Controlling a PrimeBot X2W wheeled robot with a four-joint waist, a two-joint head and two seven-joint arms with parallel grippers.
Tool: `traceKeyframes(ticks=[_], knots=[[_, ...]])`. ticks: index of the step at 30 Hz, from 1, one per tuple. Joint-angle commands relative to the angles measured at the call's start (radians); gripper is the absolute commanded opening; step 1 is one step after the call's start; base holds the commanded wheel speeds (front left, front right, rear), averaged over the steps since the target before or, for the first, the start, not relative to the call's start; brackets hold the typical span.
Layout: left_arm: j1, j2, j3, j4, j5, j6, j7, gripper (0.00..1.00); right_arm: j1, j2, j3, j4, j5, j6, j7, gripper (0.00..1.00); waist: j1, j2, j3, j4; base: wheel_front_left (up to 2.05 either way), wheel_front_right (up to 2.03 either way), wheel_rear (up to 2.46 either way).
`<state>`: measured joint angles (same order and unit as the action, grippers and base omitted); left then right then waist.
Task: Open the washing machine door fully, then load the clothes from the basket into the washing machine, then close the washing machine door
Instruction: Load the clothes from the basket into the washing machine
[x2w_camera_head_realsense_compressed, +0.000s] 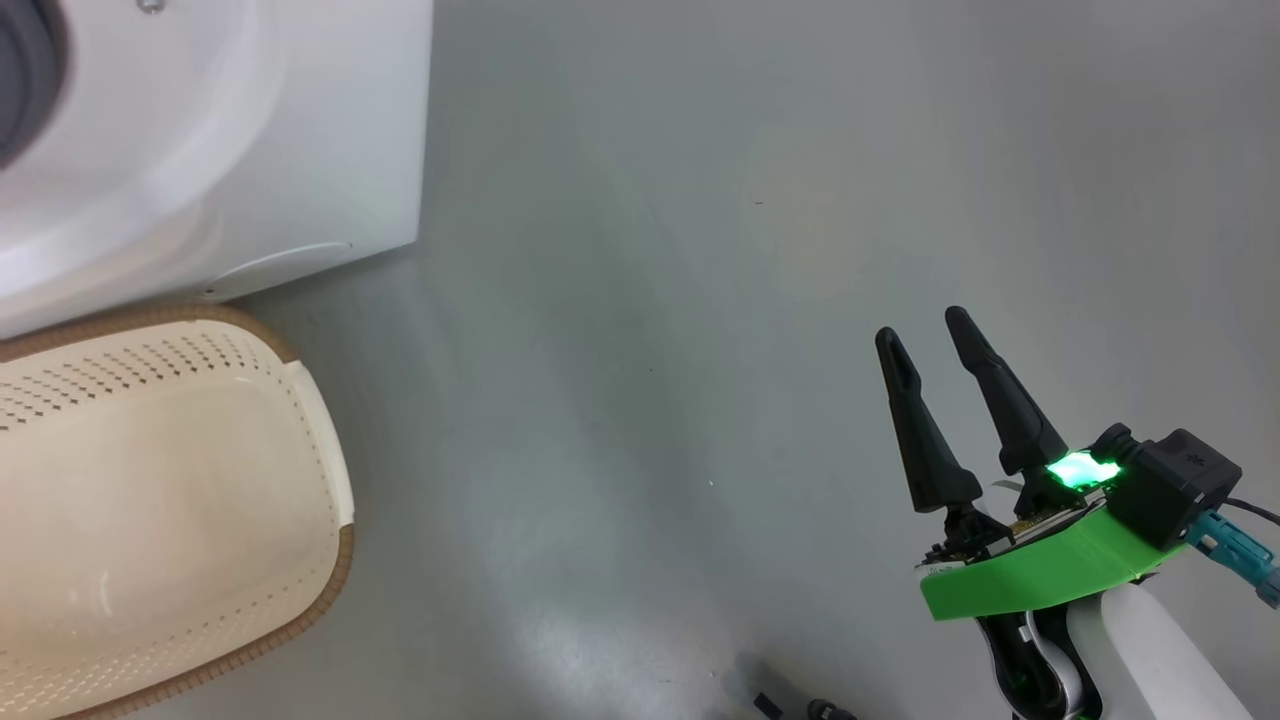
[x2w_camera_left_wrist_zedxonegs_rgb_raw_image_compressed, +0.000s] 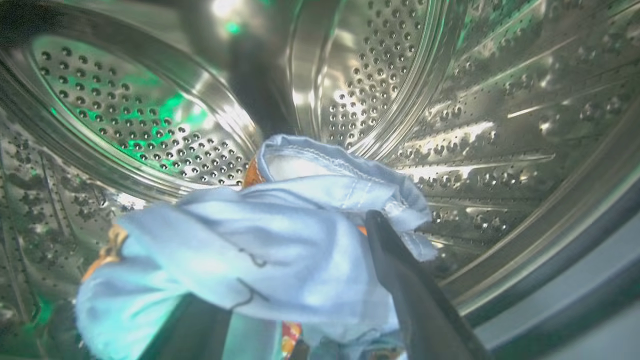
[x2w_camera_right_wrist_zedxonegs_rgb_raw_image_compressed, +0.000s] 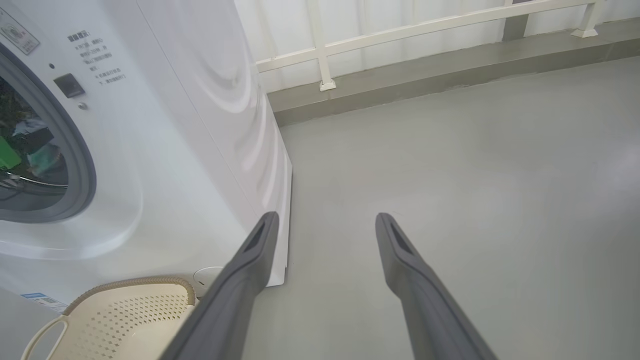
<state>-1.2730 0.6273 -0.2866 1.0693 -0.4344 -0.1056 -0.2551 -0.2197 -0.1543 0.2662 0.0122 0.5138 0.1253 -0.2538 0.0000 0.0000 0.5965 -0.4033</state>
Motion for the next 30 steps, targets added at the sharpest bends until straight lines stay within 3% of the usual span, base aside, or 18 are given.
traceKeyframes(ticks=[1, 12, 24, 30], knots=[[-0.015, 0.043, 0.009, -0.002, 0.006, -0.004, -0.001, 1.00, 0.011, -0.015, 0.020, -0.017, 0.016, 0.005, -0.008, 1.00, 0.0000, 0.0000, -0.004, 0.003, 0.00, 0.00, 0.00], [-0.077, 0.012, -0.057, 0.148, -0.030, -0.024, 0.134, 1.00, 0.004, -0.013, 0.018, -0.012, 0.016, 0.005, -0.008, 1.00, 0.0000, 0.0000, -0.019, 0.018, 0.00, 0.00, 0.00], [-0.061, 0.023, -0.148, 0.100, -0.133, -0.025, 0.152, 1.00, 0.003, -0.019, 0.006, -0.014, 0.015, 0.005, -0.008, 1.00, 0.0000, 0.0000, -0.040, 0.030, 0.00, 0.00, 0.00], [-0.063, 0.022, -0.201, 0.095, -0.188, -0.025, 0.240, 1.00, 0.004, -0.020, 0.000, -0.015, 0.014, 0.005, -0.008, 1.00, 0.0000, 0.0000, -0.044, 0.044, 0.00, 0.00, 0.00]])
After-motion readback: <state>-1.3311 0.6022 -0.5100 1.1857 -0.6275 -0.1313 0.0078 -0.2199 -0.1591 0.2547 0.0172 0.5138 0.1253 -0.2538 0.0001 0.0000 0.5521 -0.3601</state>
